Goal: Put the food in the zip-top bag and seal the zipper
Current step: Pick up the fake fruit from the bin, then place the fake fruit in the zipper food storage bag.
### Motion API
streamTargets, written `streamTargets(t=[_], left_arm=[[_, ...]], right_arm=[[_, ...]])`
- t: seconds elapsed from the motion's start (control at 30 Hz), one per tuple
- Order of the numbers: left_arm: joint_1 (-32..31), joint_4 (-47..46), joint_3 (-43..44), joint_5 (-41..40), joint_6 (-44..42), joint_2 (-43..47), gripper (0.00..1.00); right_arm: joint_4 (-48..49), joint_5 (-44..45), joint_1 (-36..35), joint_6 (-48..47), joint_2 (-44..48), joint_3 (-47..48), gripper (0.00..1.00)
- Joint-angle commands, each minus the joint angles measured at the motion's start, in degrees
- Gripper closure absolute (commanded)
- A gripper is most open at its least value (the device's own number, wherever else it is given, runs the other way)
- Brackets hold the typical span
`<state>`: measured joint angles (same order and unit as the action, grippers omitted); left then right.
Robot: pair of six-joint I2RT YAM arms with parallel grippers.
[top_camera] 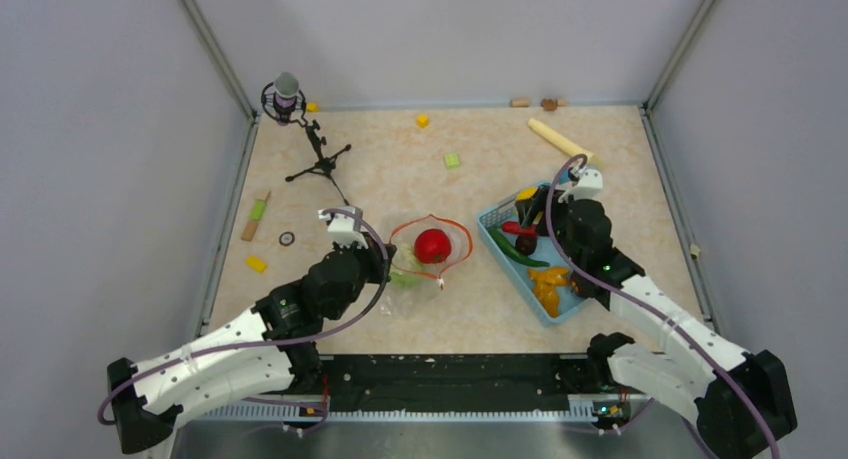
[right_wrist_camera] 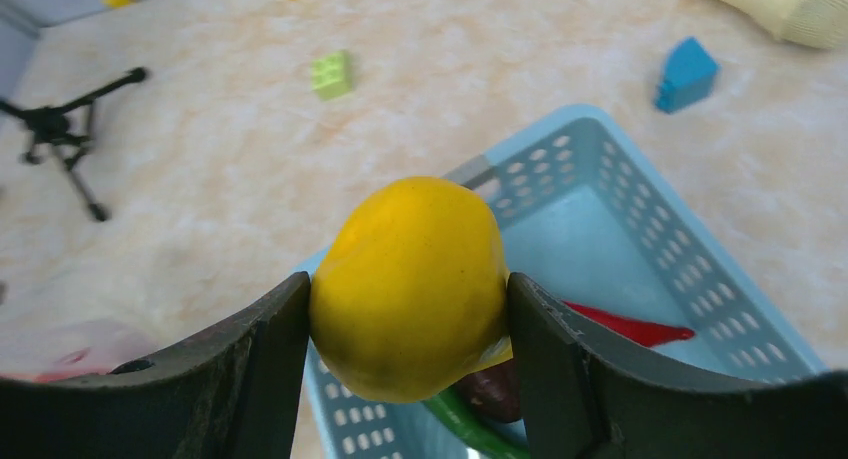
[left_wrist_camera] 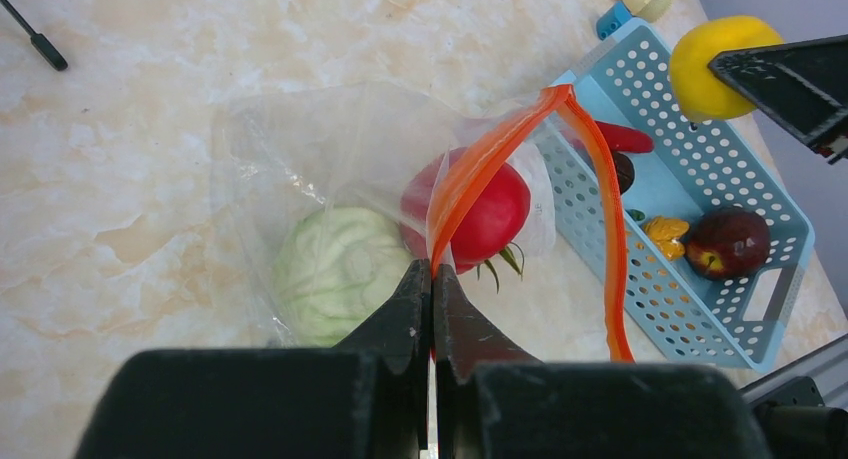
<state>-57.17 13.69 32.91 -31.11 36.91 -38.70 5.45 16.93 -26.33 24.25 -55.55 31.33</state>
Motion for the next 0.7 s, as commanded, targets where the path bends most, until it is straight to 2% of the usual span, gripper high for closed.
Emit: streamTargets(t=[0.0, 0.2, 0.43, 0.5, 0.67], left_arm=[[-0.3, -2.2, 2.3, 0.3, -0.6, 0.0, 1.00], [-0.3, -2.2, 2.3, 0.4, -0.6, -0.1, 1.00], [-0.3, -2.2, 2.4, 0.5, -0.6, -0.1, 1.00], [-0.3, -2.2, 2.4, 0.5, -0.6, -0.2, 1.00], [-0.3, -2.2, 2.4, 0.4, -0.8, -0.1, 1.00]], right_arm=[[6.2, -17.2, 0.3, 0.7, 6.3, -0.9, 0.52], [12.6, -34.8, 0.3, 2.9, 7.5, -1.8, 0.51], [28.6, -51.8, -0.6, 10.1, 0.5, -2.6, 0.51], [31.8, -53.6, -3.0, 10.3, -1.7, -1.9, 0.51], [29.7, -52.8, -11.3, 5.4, -6.2, 2.9, 0.51]])
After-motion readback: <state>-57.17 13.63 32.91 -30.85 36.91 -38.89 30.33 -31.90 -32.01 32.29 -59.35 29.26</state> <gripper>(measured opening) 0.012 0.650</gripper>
